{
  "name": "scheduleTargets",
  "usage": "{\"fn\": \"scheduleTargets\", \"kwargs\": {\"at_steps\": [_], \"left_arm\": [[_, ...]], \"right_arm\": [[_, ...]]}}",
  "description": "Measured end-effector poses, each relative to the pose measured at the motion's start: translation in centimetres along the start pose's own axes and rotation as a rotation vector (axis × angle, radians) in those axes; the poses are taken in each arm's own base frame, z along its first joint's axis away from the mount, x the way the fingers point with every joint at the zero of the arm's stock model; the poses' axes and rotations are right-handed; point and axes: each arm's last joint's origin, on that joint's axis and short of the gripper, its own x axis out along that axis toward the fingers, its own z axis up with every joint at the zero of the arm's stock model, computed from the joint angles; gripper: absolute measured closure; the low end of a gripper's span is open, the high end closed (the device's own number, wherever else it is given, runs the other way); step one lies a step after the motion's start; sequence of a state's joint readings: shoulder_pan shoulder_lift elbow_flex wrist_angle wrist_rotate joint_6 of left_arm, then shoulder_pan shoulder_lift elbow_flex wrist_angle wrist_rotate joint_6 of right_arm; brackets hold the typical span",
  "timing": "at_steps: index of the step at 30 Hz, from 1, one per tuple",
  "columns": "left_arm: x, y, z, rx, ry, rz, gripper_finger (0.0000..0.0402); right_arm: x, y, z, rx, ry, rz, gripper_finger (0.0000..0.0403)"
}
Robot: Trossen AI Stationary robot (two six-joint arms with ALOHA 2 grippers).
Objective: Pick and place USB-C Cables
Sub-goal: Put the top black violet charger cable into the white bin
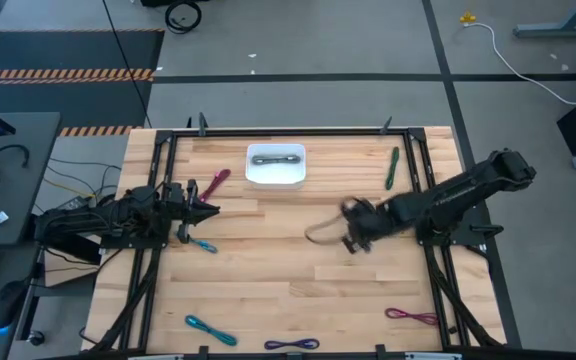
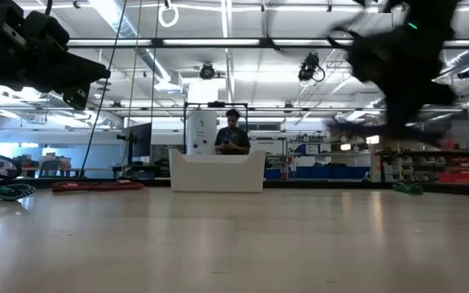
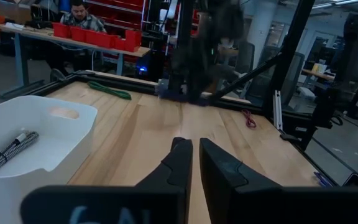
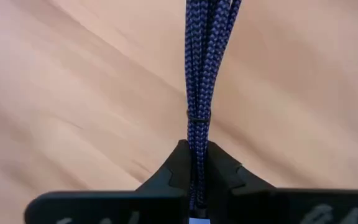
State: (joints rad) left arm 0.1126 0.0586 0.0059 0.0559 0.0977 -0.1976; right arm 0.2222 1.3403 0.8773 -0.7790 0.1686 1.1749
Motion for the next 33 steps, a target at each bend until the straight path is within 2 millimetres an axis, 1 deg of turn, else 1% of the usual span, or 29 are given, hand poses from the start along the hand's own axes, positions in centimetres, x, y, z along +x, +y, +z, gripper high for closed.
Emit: {"fn": "scheduleTargets", "kwargs": {"at_steps": [3,5,7,10,13,15,17,20,23,27,29,33], "left_arm": [[0.0,0.0,0.0,0.0,0.0,0.0,0.037],[0.0,0.0,0.0,-0.001,0.0,0.0,0.0372],[0.0,0.0,0.0,0.0,0.0,0.0,0.0371],[0.0,0.0,0.0,0.0,0.0,-0.001,0.0367],[0.1,0.0,0.0,0.0,-0.003,-0.001,0.0364],[0.1,0.0,0.0,0.0,0.004,0.0,0.0363],[0.1,0.0,0.0,0.0,0.001,-0.001,0.0364],[0.1,0.0,0.0,-0.001,0.0,0.0,0.0368],[0.1,0.0,0.0,0.0,0.0,0.0,0.0371],[0.1,0.0,0.0,0.0,-0.001,0.0,0.0369],[0.1,0.0,0.0,0.0,-0.001,0.0,0.0366],[0.1,0.0,0.0,0.0,-0.001,0.0,0.0363]], "right_arm": [[-1.9,1.3,3.8,-0.13,-0.086,0.073,0.0383],[-3.4,2.2,6.8,-0.205,-0.189,0.143,0.0383],[-4.7,2.6,9.9,-0.276,-0.291,0.178,0.0383],[-5.3,3.3,14.2,-0.429,-0.407,0.185,0.0383],[-4.8,4.1,18.1,-0.594,-0.486,0.193,0.0383],[-3.4,4.6,20.2,-0.712,-0.49,0.196,0.0383],[-1.6,5.1,22.0,-0.824,-0.481,0.192,0.0383],[0.9,5.8,24.0,-0.96,-0.476,0.17,0.0383],[3.8,6.0,25.4,-1.02,-0.439,0.136,0.0381],[7.6,5.4,26.5,-1.04,-0.37,0.102,0.0377],[9.0,4.9,26.7,-1.038,-0.34,0.082,0.0379],[11.6,3.8,26.8,-1.056,-0.266,-0.03,0.0378]]}}
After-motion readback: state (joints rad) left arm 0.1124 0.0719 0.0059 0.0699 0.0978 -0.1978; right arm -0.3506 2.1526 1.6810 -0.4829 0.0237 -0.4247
